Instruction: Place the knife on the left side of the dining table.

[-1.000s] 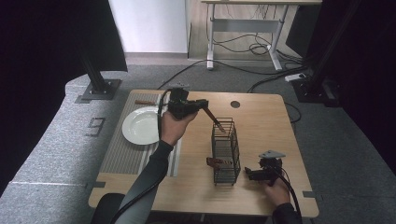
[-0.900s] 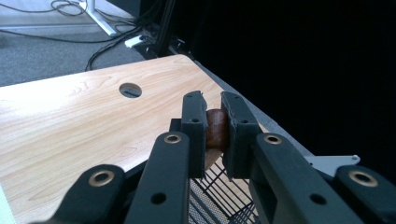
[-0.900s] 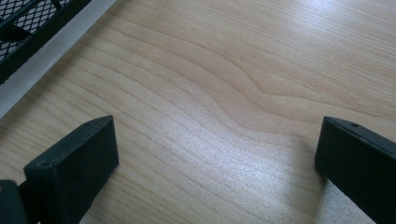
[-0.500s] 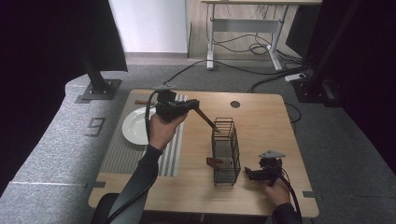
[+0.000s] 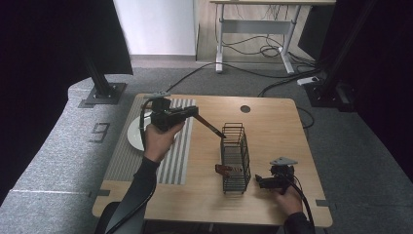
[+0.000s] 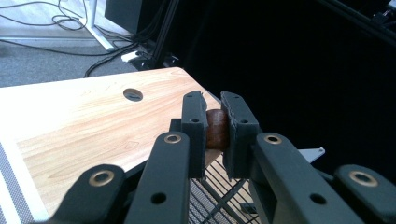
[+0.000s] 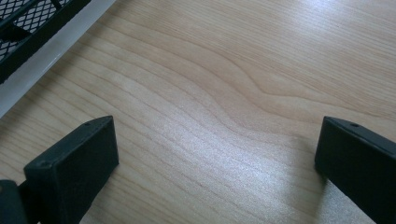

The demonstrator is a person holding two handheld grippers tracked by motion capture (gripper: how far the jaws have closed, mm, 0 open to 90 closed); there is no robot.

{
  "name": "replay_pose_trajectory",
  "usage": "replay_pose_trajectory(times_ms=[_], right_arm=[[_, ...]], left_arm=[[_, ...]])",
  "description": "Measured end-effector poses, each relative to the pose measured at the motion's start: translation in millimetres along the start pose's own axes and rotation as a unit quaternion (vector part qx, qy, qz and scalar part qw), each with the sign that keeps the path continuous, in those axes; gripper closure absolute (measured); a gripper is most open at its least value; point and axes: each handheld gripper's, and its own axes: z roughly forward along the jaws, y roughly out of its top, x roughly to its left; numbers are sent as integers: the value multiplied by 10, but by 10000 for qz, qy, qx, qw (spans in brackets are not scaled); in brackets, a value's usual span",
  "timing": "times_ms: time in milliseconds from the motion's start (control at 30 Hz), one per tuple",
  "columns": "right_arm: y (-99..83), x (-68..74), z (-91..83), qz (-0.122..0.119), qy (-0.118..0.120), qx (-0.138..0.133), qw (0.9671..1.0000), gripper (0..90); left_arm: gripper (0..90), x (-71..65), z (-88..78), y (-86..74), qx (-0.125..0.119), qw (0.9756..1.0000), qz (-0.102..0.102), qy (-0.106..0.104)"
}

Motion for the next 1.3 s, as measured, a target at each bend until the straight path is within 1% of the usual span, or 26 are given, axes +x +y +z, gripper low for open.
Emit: replay_pose_trajectory(times_ms=[233,267,333,400,433,567,600,633,667,700,933,1000,1033,1167,1200,1233,1267,1300], right_arm=[[0,1,-1,6,0,4,10000,0],[0,1,-1,6,0,4,10000,0],[0,1,0,7,1,3,10000,0],[0,1,-1,7,1,3,10000,0],[0,1,-1,7,1,3,10000,0],[0,1,0,7,1,3,10000,0],[0,1,0,7,1,3,10000,0],[0,0,0,-1,-1,-1,10000,0],[0,1,1,2,1,-7,10000,0],[-1,1,1,3,1,-7,10000,0],[0,1,1,3,0,-7,10000,0],[-1,0,1,-1,0,-10,10000,0],[-1,0,1,-1,0,-10,10000,0],[-1,3,2,13,-1,-10,10000,0],[-1,2,2,12,-1,-12,10000,0],[-1,2,2,12,-1,-12,10000,0],[-1,2,2,8,-2,-13,10000,0],[-1,2,2,8,-2,-13,10000,0]], left_arm=[[801,-24,-215,13,-144,9999,30,69],[801,-24,-282,6,-186,9998,28,100],[801,-21,-314,2,-199,9997,22,118],[801,-3,-404,-19,-238,9995,19,202],[801,-3,-404,-19,-238,9995,19,202],[801,29,-502,-68,-259,9991,12,337],[801,45,-549,-101,-265,9989,-5,384],[801,45,-549,-101,-265,9989,-5,384],[801,67,-600,-139,-284,9987,-42,418],[801,67,-600,-139,-284,9987,-42,418],[801,174,-759,-300,-353,9977,-232,537],[801,226,-816,-382,-349,9971,-324,596],[801,226,-816,-382,-349,9971,-324,596],[801,274,-882,-492,-338,9960,-375,739],[801,287,-913,-545,-295,9953,-348,859],[801,287,-913,-545,-295,9953,-348,859],[801,308,-949,-597,-287,9946,-369,926],[801,308,-949,-597,-287,9946,-369,926]])
